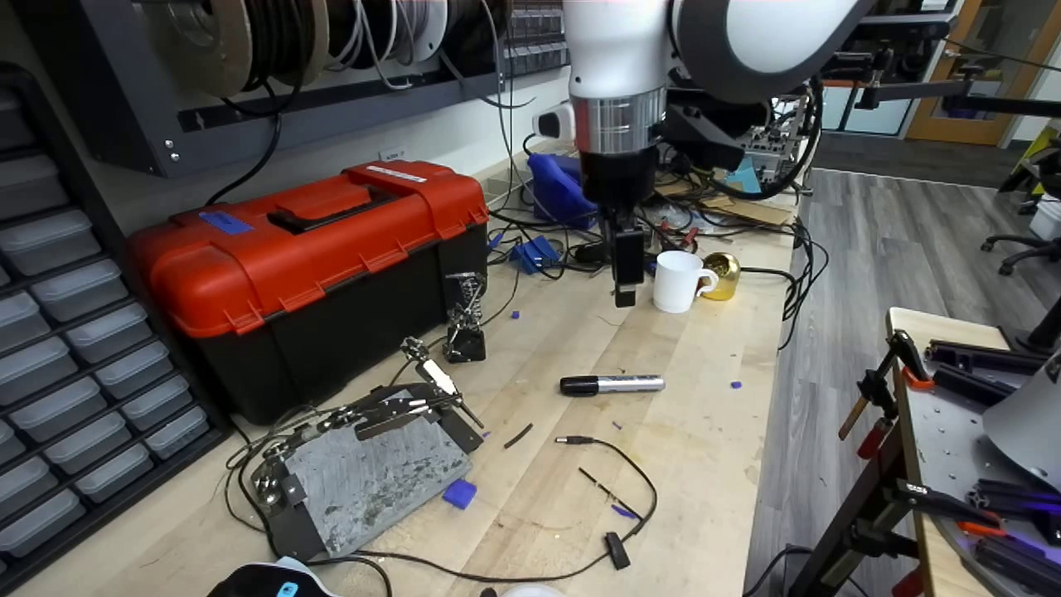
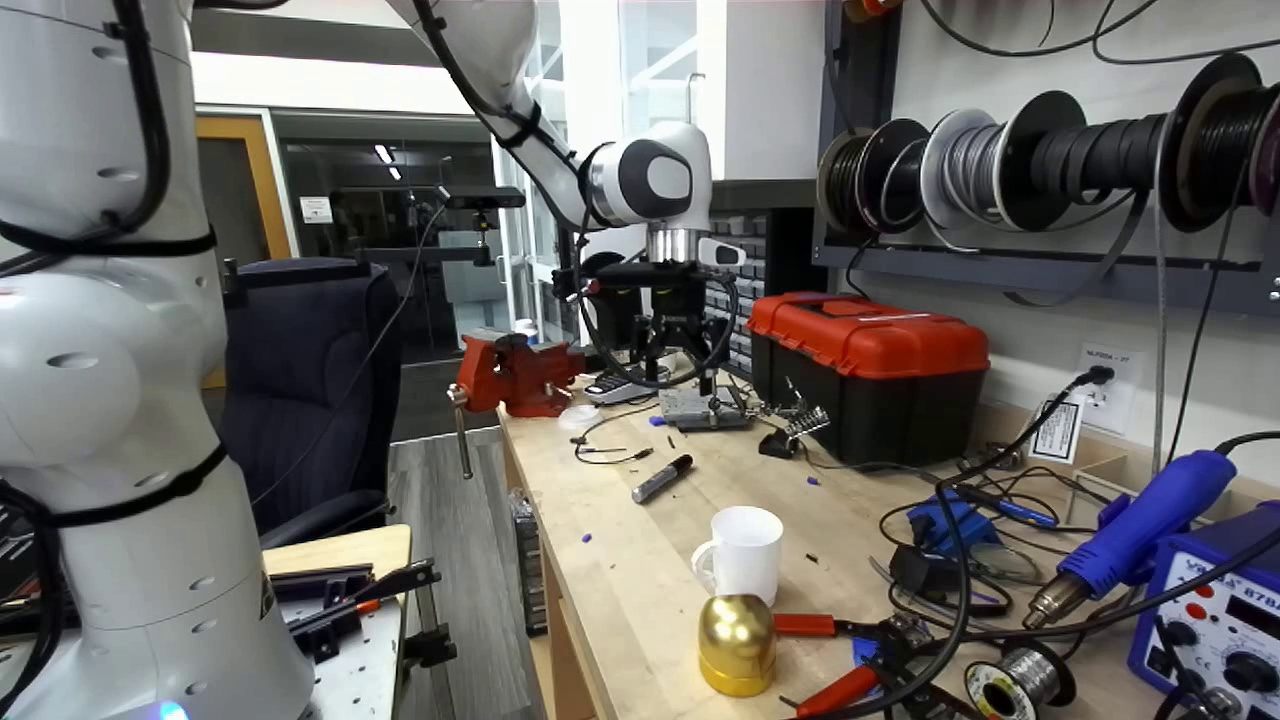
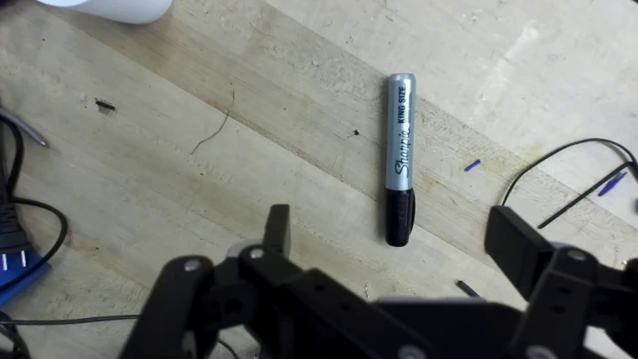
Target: Put the marker in the mug
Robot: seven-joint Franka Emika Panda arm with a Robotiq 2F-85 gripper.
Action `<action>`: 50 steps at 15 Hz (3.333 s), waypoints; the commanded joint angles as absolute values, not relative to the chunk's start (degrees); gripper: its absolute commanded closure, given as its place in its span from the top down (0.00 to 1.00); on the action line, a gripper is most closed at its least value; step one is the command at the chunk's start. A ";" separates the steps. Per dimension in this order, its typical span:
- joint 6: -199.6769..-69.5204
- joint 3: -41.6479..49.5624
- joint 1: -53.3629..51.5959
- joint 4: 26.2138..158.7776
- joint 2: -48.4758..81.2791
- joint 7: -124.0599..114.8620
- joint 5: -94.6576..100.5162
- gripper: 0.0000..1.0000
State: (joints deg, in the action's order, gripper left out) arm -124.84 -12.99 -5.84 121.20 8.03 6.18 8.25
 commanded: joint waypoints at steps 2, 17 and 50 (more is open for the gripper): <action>-127.23 -11.90 -7.40 120.55 10.82 7.95 7.46 1.00; -126.53 -11.87 -9.78 119.50 14.45 5.75 8.26 1.00; -140.36 -12.85 -8.02 117.94 26.88 15.39 3.05 0.59</action>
State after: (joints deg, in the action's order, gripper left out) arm -138.82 -12.36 -8.78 117.93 26.78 13.73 4.49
